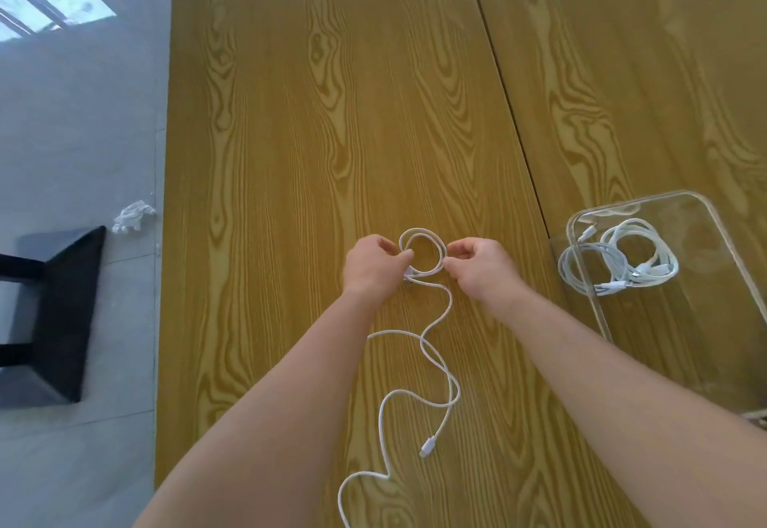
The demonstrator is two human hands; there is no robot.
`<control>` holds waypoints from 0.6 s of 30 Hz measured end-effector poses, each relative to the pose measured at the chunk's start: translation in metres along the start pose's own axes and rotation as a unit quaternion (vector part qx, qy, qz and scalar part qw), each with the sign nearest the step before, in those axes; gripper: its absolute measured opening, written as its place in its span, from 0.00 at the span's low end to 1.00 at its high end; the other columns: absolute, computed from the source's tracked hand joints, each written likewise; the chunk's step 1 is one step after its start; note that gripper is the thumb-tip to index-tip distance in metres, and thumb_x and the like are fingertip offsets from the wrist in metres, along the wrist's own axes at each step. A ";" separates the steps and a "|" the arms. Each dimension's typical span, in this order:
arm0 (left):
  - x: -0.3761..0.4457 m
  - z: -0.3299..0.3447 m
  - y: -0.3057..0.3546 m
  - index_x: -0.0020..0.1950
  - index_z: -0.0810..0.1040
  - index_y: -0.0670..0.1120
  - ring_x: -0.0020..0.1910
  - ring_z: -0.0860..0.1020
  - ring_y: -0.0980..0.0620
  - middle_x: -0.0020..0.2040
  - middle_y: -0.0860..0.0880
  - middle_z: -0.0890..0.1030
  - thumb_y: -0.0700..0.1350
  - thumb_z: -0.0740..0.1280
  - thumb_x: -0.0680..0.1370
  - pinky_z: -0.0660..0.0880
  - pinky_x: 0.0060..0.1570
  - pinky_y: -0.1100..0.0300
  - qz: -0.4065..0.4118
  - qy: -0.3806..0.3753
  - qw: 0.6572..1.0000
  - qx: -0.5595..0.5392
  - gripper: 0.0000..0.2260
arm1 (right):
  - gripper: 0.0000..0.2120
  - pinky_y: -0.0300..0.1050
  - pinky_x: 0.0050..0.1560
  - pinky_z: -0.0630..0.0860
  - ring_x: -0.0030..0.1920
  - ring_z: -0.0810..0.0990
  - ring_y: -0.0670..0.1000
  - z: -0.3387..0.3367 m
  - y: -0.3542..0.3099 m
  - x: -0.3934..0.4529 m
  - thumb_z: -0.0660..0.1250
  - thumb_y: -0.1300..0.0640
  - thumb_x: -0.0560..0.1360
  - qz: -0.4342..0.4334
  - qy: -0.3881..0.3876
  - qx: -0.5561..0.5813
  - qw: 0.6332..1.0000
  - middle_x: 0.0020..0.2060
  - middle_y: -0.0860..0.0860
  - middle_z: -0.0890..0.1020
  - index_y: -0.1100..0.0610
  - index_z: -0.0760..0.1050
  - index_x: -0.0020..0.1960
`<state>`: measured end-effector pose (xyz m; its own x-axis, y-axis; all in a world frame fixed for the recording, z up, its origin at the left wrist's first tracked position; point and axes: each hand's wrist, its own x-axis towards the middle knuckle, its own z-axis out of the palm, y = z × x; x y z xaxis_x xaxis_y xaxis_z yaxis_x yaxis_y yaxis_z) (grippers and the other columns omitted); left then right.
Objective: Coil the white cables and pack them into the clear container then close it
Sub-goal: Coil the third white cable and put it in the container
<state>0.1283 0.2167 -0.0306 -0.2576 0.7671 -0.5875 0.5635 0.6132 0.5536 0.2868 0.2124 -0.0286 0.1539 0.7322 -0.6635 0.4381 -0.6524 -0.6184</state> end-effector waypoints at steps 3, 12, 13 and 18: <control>0.002 0.007 0.006 0.46 0.78 0.45 0.42 0.81 0.50 0.42 0.50 0.82 0.49 0.72 0.73 0.80 0.42 0.55 0.005 -0.011 0.999 0.046 0.09 | 0.12 0.46 0.53 0.79 0.49 0.82 0.51 0.007 -0.002 0.004 0.70 0.58 0.76 0.013 -0.013 0.014 1.000 0.51 0.51 0.84 0.55 0.80 0.60; -0.001 0.003 0.007 0.44 0.77 0.45 0.41 0.83 0.49 0.43 0.47 0.83 0.38 0.67 0.73 0.80 0.38 0.56 -0.009 -0.044 0.999 -0.027 0.02 | 0.04 0.54 0.60 0.80 0.54 0.83 0.56 0.008 -0.004 -0.005 0.71 0.60 0.75 0.010 -0.053 0.055 0.997 0.49 0.54 0.85 0.51 0.79 0.46; -0.001 0.001 0.007 0.44 0.77 0.46 0.41 0.83 0.48 0.43 0.46 0.83 0.39 0.68 0.73 0.79 0.37 0.55 -0.007 -0.050 0.998 -0.042 0.03 | 0.04 0.56 0.59 0.80 0.54 0.83 0.56 0.008 -0.005 -0.007 0.71 0.59 0.75 0.006 -0.056 0.063 0.996 0.49 0.54 0.84 0.51 0.79 0.45; -0.012 -0.018 0.008 0.42 0.76 0.45 0.45 0.85 0.43 0.38 0.47 0.82 0.39 0.70 0.73 0.82 0.49 0.44 0.025 -0.054 0.990 -0.128 0.04 | 0.04 0.57 0.58 0.81 0.54 0.83 0.57 0.003 -0.009 -0.025 0.72 0.57 0.74 -0.024 -0.054 0.100 0.993 0.48 0.54 0.84 0.52 0.78 0.47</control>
<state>0.1214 0.2153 -0.0083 -0.1411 0.7816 -0.6076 0.3525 0.6132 0.7069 0.2763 0.1993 -0.0075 0.0364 0.7455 -0.6656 0.2571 -0.6506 -0.7146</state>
